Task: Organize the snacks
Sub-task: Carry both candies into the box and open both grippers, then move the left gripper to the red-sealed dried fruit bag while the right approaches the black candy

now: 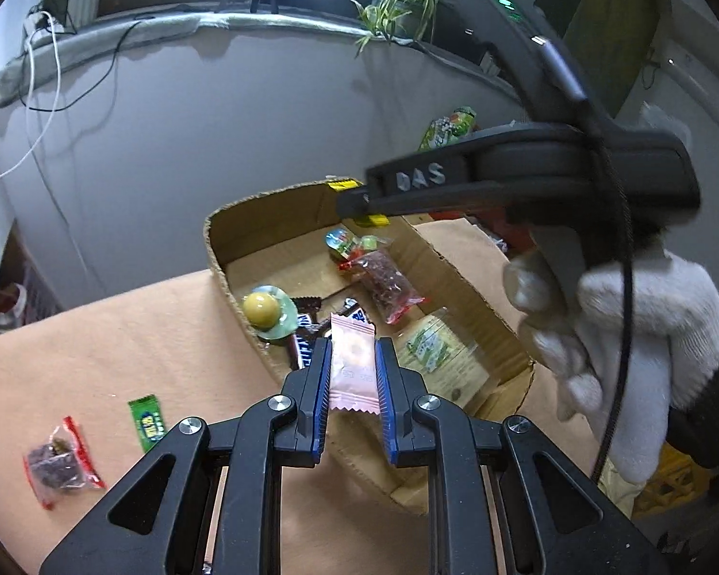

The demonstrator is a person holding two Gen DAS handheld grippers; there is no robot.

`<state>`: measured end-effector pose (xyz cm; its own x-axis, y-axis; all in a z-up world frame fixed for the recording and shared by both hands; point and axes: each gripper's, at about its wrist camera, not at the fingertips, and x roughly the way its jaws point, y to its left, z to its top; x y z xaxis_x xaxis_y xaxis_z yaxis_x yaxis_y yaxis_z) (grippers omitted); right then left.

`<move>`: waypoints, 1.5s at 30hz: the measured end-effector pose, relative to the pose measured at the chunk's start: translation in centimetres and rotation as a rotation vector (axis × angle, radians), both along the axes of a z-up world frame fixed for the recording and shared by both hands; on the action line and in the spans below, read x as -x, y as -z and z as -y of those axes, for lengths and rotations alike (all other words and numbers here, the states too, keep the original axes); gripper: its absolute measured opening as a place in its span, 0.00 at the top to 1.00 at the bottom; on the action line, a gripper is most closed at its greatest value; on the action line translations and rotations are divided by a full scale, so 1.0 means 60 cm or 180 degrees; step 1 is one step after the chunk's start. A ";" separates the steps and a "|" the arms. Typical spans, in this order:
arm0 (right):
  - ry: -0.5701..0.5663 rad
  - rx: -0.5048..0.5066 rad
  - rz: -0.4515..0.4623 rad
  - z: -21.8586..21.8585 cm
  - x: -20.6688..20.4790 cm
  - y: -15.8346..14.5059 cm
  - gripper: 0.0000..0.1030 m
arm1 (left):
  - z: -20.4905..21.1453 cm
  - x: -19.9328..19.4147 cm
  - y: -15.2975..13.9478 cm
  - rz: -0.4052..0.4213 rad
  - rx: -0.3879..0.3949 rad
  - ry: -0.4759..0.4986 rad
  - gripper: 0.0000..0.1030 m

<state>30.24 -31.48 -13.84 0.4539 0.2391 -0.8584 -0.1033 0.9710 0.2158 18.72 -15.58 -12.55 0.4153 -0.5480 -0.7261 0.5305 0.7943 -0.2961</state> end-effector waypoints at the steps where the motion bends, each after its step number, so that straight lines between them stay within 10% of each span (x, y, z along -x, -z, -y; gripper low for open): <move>1: 0.0001 0.0005 -0.0006 0.003 -0.002 0.002 0.75 | 0.004 -0.001 0.002 -0.0014 0.0003 0.0004 0.84; 10: -0.0040 0.0059 -0.0028 0.009 -0.013 0.010 0.75 | 0.031 -0.001 0.007 -0.0104 0.0016 0.0058 0.84; 14: -0.0040 0.0069 0.0024 0.007 -0.011 0.004 0.47 | 0.035 -0.006 0.006 -0.0140 -0.0007 0.0080 0.80; 30: -0.0081 0.0037 0.0120 -0.011 0.024 -0.027 0.46 | 0.010 0.013 -0.003 -0.0152 -0.0001 0.0005 0.75; 45: -0.0367 -0.0170 0.0279 -0.078 0.136 -0.070 0.46 | -0.213 0.046 -0.001 -0.0199 -0.0089 -0.0773 0.75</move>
